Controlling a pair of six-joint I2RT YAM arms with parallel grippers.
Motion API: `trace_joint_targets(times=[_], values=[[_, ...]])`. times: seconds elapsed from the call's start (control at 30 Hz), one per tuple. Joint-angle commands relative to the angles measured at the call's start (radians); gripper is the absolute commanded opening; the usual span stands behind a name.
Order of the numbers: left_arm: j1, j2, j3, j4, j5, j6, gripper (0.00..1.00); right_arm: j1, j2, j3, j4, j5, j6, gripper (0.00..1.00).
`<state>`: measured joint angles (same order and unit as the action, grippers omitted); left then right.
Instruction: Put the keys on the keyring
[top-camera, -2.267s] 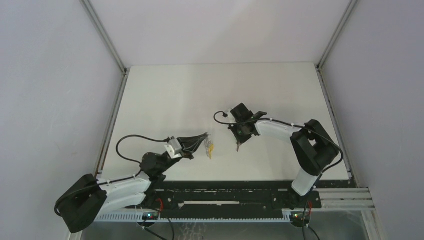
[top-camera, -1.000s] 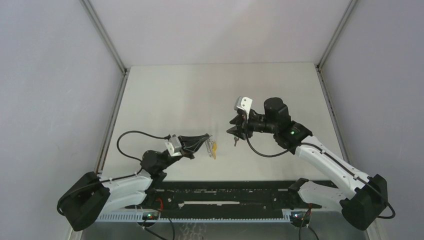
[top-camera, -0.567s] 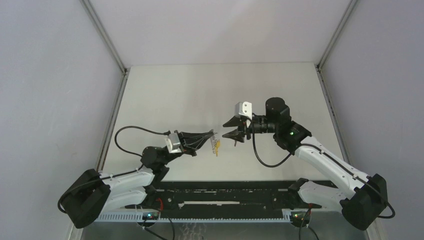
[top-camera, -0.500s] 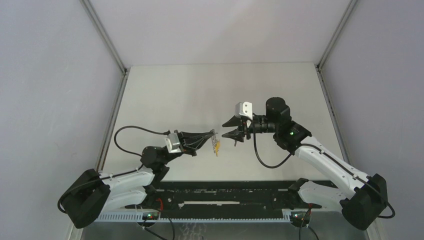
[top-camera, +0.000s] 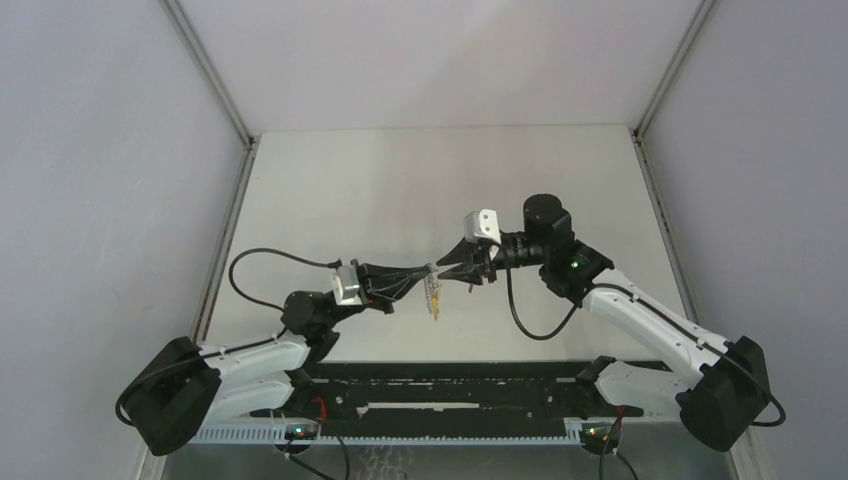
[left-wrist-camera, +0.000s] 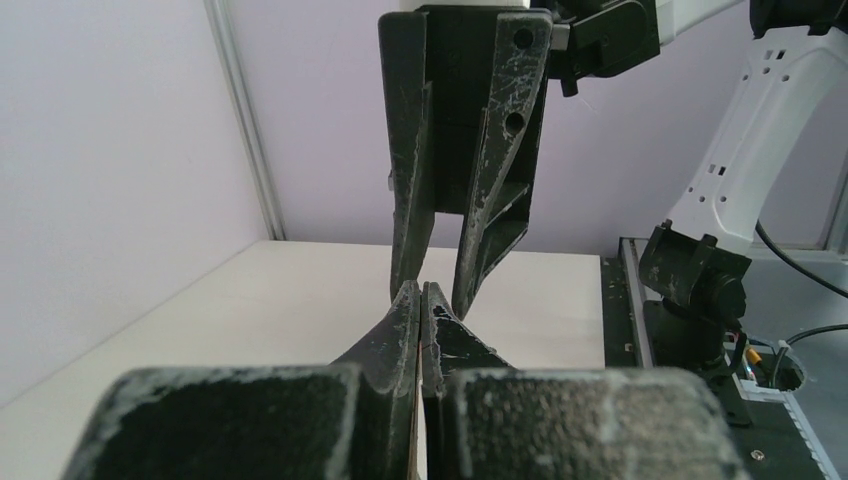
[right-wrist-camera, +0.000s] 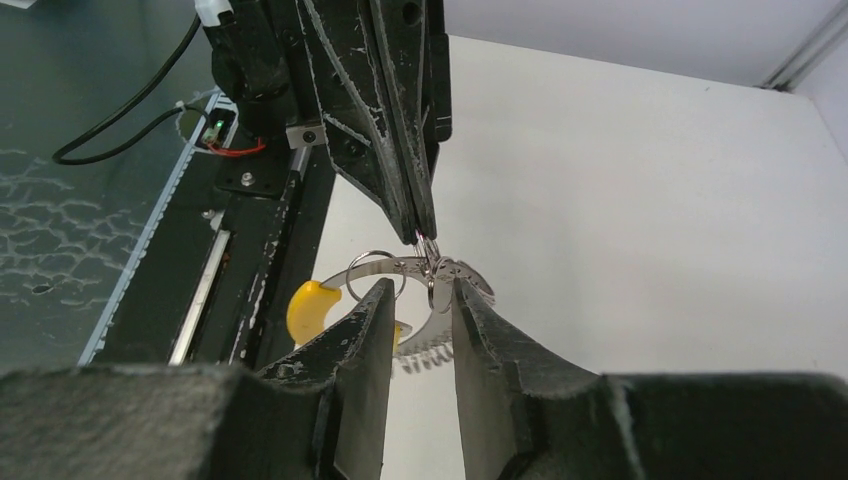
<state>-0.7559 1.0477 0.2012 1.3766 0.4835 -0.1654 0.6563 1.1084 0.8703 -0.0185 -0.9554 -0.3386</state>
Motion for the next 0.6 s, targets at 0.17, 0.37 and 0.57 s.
trace_joint_targets(times=[0.17, 0.37, 0.57], values=[[0.006, 0.000, 0.071, 0.075, 0.025, -0.024, 0.00, 0.013, 0.022, 0.032, 0.024, -0.046, -0.019, 0.25], [0.006, 0.004, 0.073, 0.077, 0.029, -0.028, 0.00, 0.016, 0.027, 0.036, 0.041, -0.063, -0.007, 0.22], [0.006, 0.000, 0.069, 0.076, 0.025, -0.028, 0.00, 0.009, 0.009, 0.036, 0.017, -0.024, -0.010, 0.26]])
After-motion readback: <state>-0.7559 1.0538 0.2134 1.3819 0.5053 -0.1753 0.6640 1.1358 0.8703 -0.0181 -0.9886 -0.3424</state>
